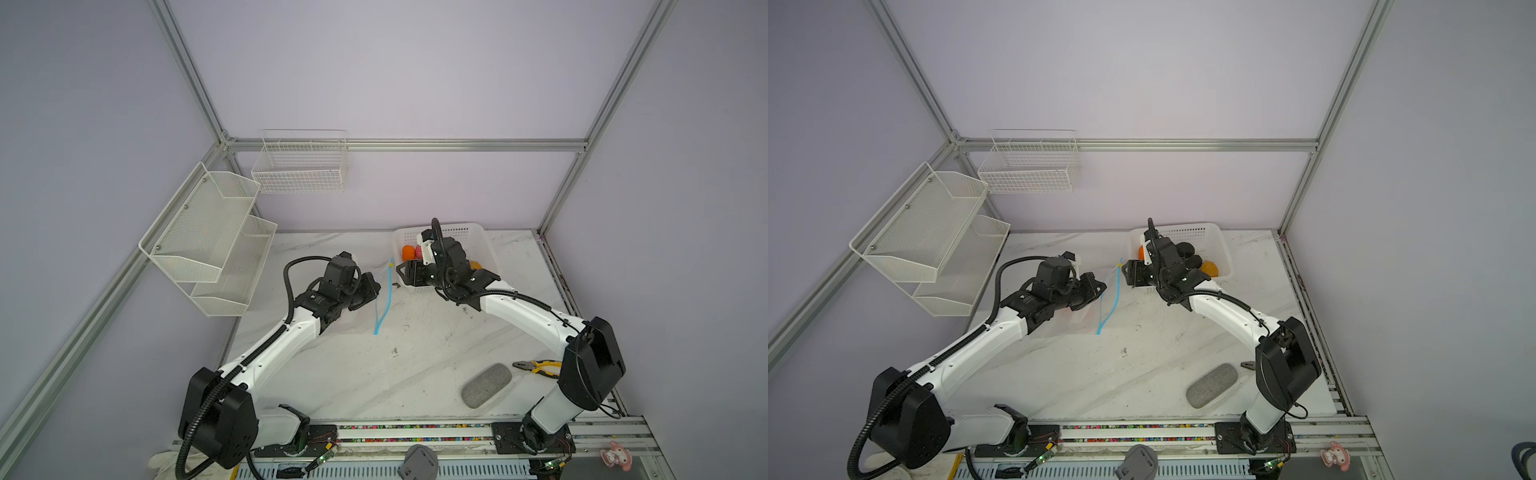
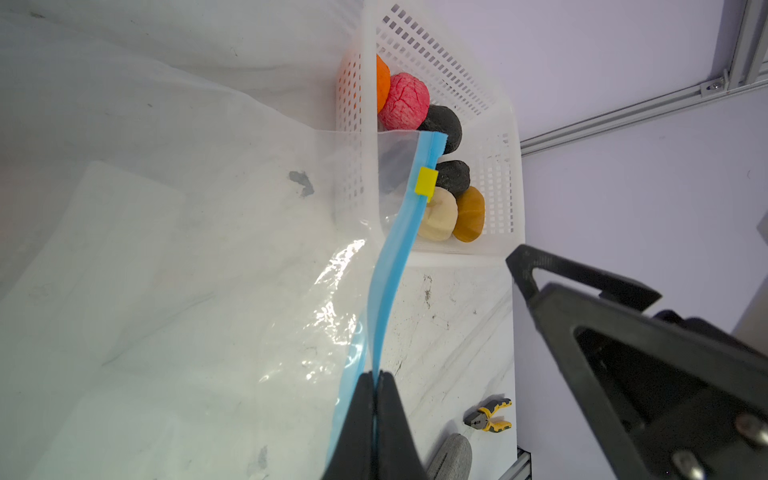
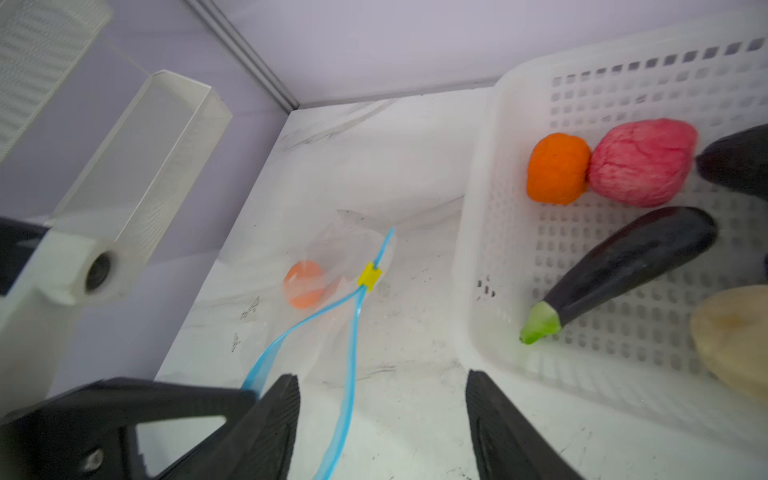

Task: Place the food in the zip-top bag and seal the zipper
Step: 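Raise the right gripper out of the bag and move it over the basket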

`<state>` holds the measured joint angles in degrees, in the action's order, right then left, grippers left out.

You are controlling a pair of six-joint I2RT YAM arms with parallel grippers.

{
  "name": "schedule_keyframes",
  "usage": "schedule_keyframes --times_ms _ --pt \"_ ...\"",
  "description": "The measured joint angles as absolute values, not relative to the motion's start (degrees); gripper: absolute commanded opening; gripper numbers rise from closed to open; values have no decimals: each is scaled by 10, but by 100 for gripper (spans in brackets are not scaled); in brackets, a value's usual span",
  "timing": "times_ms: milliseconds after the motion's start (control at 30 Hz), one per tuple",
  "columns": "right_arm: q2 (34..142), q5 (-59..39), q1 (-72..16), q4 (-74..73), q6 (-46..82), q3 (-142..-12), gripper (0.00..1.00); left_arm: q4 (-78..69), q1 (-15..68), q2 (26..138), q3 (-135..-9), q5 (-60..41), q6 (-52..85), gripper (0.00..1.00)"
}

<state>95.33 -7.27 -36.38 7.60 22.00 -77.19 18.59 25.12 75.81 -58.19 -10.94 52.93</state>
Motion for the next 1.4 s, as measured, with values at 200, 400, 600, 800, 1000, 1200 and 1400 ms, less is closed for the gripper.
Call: schedule_keyframes --times_ms 200,400,600,800,1000,1200,1400 --pt "1034 -53 -317 88 188 -829 65 189 250 779 -582 -111 525 0" --pt "1120 -36 -307 97 164 -905 62 193 249 798 -584 -112 514 0" --pt "1199 -21 -304 97 146 -978 52 203 248 808 -584 -112 513 0" --pt "1266 -12 -301 98 138 -1033 46 211 248 808 -584 -111 512 0" --pt "1312 -9 -296 102 136 -1077 45 215 248 831 -585 -112 512 0" --pt "1343 -8 -295 113 135 -1123 45 219 248 834 -585 -112 512 0" --pt "1376 -6 -295 127 133 -1167 45 219 248 834 -585 -112 512 0"
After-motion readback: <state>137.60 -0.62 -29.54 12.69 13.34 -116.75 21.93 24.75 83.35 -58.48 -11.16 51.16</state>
